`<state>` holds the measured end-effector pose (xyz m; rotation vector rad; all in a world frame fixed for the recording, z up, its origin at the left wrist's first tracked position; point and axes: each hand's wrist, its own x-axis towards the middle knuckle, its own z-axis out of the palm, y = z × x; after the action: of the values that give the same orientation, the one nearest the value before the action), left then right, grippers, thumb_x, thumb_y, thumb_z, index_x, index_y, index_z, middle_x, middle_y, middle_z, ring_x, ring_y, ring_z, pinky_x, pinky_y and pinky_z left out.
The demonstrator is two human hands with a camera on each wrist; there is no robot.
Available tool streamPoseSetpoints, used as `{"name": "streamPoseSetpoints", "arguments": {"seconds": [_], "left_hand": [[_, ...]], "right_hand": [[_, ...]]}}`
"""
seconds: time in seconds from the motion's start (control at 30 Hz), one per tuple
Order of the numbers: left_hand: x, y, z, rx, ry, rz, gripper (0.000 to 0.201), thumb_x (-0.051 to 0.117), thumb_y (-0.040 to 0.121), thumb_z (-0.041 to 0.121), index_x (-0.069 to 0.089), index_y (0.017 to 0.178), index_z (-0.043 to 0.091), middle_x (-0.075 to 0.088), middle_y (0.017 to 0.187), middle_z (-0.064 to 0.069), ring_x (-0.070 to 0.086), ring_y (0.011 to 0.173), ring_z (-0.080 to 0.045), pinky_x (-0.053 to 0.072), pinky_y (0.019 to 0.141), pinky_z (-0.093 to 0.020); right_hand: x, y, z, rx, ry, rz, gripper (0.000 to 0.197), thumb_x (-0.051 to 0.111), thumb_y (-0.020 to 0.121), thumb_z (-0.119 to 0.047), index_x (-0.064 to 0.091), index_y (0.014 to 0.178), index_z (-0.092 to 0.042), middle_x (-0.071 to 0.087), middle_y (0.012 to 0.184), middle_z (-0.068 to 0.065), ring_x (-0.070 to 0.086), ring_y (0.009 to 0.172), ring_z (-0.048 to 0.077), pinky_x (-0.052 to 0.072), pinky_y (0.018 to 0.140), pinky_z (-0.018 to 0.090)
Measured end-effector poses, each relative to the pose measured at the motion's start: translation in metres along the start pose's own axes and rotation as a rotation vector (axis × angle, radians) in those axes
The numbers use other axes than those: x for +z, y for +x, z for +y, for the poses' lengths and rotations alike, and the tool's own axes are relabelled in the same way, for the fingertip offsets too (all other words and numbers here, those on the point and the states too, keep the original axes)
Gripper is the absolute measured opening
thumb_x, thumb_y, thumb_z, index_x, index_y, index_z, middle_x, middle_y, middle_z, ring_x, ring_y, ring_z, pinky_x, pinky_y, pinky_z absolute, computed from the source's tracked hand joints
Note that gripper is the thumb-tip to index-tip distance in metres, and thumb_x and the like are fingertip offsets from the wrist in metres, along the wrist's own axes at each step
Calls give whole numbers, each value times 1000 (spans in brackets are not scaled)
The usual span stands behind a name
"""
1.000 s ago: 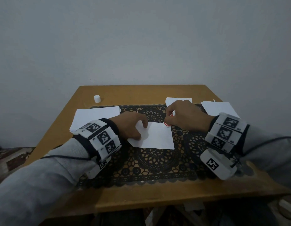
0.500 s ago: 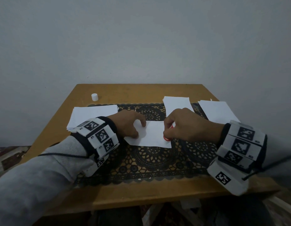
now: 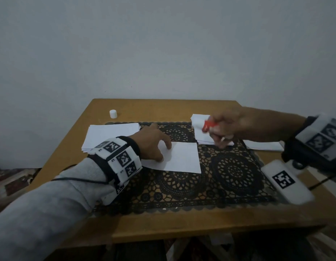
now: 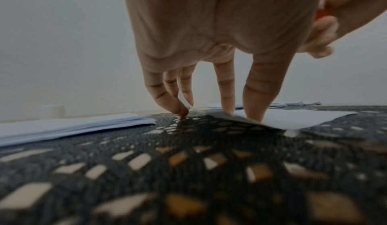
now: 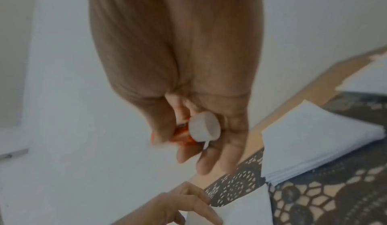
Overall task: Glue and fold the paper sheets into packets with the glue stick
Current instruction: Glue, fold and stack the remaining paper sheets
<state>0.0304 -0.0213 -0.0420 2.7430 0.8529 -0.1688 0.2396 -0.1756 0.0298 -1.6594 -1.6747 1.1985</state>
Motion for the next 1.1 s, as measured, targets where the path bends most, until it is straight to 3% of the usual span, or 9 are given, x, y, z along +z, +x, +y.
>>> {"name": "streamPoseSetpoints", "arguments": {"seconds": [0.07, 0.13, 0.23, 0.3, 0.4, 0.73, 0.87, 0.97, 1.1], "left_hand": [[0, 0, 0, 4, 3, -2, 47, 77, 73, 34, 60, 116, 40, 42, 114, -1, 41, 114, -26, 41, 97, -41], [0, 0, 0, 0, 0, -4, 46, 77, 74, 34, 59, 117, 40, 41, 110, 1, 41, 113, -25, 41, 97, -41], [0, 0, 0, 5, 4, -4, 46, 75, 75, 35, 58, 118, 39, 41, 110, 1, 40, 113, -25, 40, 97, -41], [0, 0, -1, 8, 5, -5, 46, 74, 76, 37, 58, 119, 39, 41, 109, 1, 40, 113, -25, 40, 96, -40], [0, -1, 0, 9, 4, -8, 48, 73, 78, 39, 56, 122, 37, 37, 107, 2, 38, 112, -24, 38, 94, -37], [1, 0, 0, 29, 27, -6, 51, 71, 80, 40, 51, 127, 34, 33, 106, 1, 38, 112, -25, 38, 91, -35], [2, 1, -2, 30, 33, 3, 53, 70, 80, 40, 50, 128, 31, 40, 122, -4, 38, 116, -25, 39, 94, -36], [1, 0, -2, 16, 65, 4, 53, 70, 80, 43, 50, 128, 29, 40, 125, -3, 36, 118, -24, 39, 98, -39], [0, -1, 0, 15, 66, -4, 56, 71, 79, 44, 51, 128, 28, 37, 113, 1, 36, 115, -22, 39, 94, -35]], "right_hand": [[0, 12, 0, -34, 172, 127, 26, 54, 94, -19, 51, 114, -2, 71, 99, 13, 68, 97, 26, 54, 86, 40], [4, 31, -1, -64, 108, 285, 22, 55, 96, -21, 51, 112, -6, 72, 105, 13, 68, 104, 28, 52, 91, 44], [8, 66, 3, -90, -97, 552, 23, 70, 89, -23, 61, 104, -8, 70, 94, 12, 67, 88, 20, 53, 76, 32], [4, 90, 8, -81, -150, 632, 24, 76, 83, -25, 65, 98, -10, 68, 89, 9, 65, 82, 21, 52, 69, 33], [-6, 127, 17, -4, -256, 699, 27, 80, 76, -25, 67, 96, -11, 70, 93, 7, 68, 83, 22, 56, 73, 37], [-24, 192, 39, 182, -490, 714, 30, 85, 66, -18, 64, 86, -13, 66, 90, 6, 61, 85, 24, 42, 69, 28], [-24, 198, 40, 179, -495, 711, 34, 86, 64, -21, 64, 89, -13, 65, 90, 5, 60, 83, 23, 41, 69, 28], [-27, 197, 40, 186, -475, 700, 38, 85, 69, -24, 62, 96, -13, 64, 94, 5, 59, 85, 22, 43, 69, 29], [-41, 173, 36, 188, -435, 702, 57, 80, 76, -33, 54, 121, -9, 57, 106, 6, 56, 95, 22, 46, 80, 33]]}}
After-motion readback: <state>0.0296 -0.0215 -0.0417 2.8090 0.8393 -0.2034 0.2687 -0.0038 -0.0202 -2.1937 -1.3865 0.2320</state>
